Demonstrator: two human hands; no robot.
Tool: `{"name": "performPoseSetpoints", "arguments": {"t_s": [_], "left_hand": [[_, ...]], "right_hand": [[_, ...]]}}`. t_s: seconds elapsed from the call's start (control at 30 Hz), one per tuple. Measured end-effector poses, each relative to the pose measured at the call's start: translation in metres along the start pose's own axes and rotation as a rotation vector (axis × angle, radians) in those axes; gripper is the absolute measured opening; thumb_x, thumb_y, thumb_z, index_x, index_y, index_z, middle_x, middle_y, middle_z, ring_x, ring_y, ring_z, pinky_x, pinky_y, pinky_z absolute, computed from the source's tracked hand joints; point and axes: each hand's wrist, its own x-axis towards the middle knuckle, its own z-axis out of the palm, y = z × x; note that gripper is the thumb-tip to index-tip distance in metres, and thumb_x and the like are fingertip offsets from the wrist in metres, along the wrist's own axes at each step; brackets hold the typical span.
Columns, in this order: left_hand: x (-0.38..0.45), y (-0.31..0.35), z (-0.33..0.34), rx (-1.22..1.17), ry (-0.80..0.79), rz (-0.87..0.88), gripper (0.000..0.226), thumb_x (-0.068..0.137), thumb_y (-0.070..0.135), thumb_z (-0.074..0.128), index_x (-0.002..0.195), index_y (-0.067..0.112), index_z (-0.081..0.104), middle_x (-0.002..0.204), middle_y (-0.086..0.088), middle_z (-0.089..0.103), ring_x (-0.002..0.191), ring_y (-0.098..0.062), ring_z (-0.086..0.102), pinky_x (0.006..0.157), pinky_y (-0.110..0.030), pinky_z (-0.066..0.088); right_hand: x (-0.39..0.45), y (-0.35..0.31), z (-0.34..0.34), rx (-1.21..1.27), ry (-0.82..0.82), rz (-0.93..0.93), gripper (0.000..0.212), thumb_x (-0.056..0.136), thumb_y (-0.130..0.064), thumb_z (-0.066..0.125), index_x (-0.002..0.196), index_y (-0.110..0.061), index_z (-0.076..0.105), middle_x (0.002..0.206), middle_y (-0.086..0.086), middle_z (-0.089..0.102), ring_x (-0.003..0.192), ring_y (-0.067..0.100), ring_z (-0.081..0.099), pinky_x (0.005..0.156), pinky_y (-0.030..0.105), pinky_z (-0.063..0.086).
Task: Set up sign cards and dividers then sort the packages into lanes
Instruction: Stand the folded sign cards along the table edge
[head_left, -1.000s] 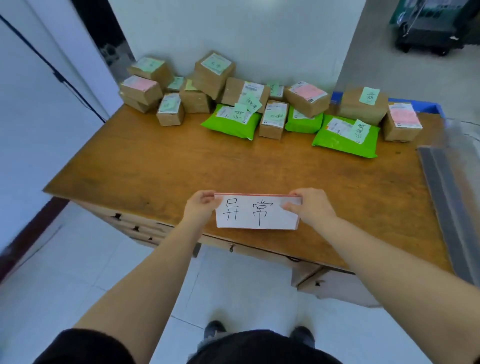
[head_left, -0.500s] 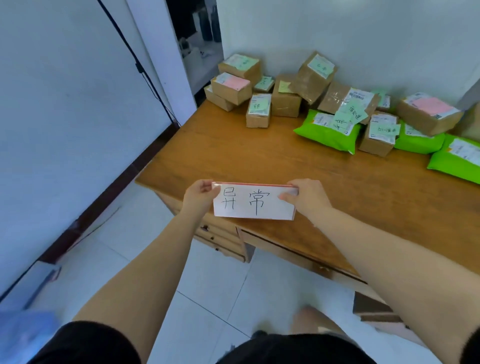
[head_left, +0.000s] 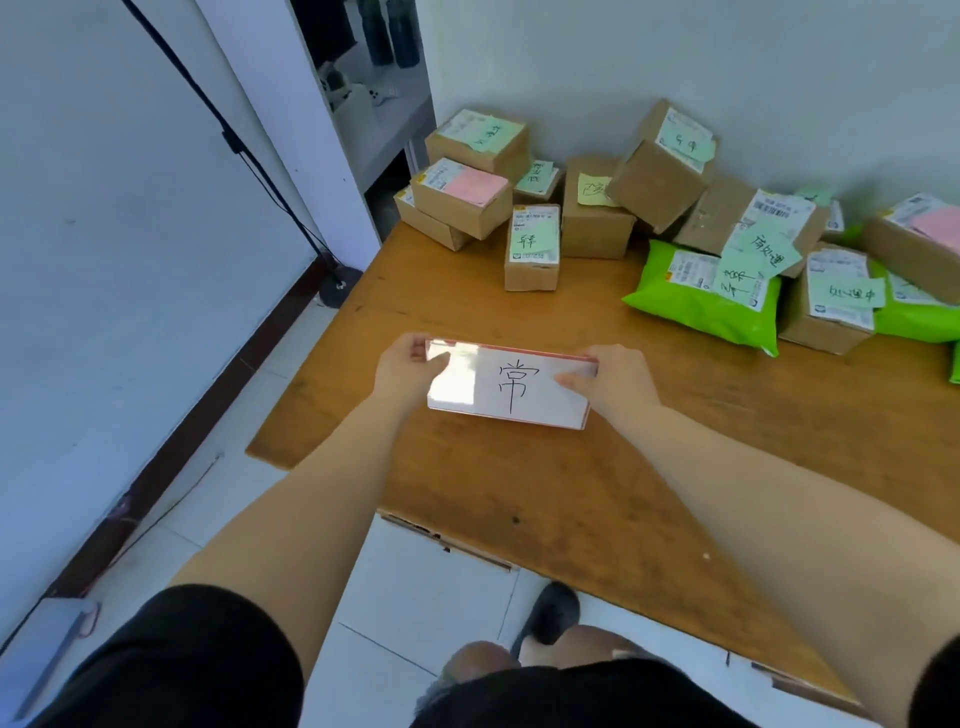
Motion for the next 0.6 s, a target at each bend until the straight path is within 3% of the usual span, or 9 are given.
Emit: {"name": "performPoseSetpoints", "arguments": {"t_s": [0.23,0.33,0.43,0.6], "left_hand": [[0.065,0.009,0.000,0.050,-0.087,-0.014,0.046,0.089,0.009,0.058,0.133,0.007,0.044,0.125,-0.009,0.055,0.100,-0.017,0.052,0.082,-0.034,0.053],[0.086,0.008,-0.004,0.196,-0.096,0.098,0.048,0.087,0.013,0.061,0.132,0.007,0.046,0.129,-0.011,0.055,0.111,-0.023,0.054,0.092,-0.036,0.050],[0.101,0.008,-0.011,0.374,-0.143,0.243,0.048,0.088,0.018,0.062,0.132,0.009,0.048,0.134,-0.009,0.052,0.123,-0.025,0.048,0.102,-0.035,0.039],[0.109,0.017,-0.029,0.423,-0.126,0.378,0.029,0.086,0.021,0.064,0.112,0.010,0.062,0.113,-0.006,0.062,0.108,-0.022,0.055,0.085,-0.025,0.038]], "right_hand": [[0.050,-0.023,0.003,-0.056,0.022,0.085,0.062,0.085,-0.042,0.063,0.136,-0.010,0.048,0.140,0.010,0.049,0.130,0.027,0.043,0.105,0.035,0.037],[0.060,-0.033,0.001,-0.165,0.031,0.084,0.061,0.084,-0.047,0.062,0.134,-0.014,0.051,0.144,0.007,0.043,0.133,0.025,0.039,0.106,0.037,0.037],[0.062,-0.044,-0.001,-0.174,0.034,0.082,0.059,0.084,-0.048,0.061,0.132,-0.015,0.052,0.138,0.008,0.051,0.128,0.025,0.045,0.102,0.035,0.039],[0.051,-0.068,-0.007,-0.234,0.113,0.046,0.055,0.086,-0.050,0.058,0.130,-0.016,0.056,0.133,0.006,0.057,0.125,0.024,0.050,0.108,0.034,0.031]]}}
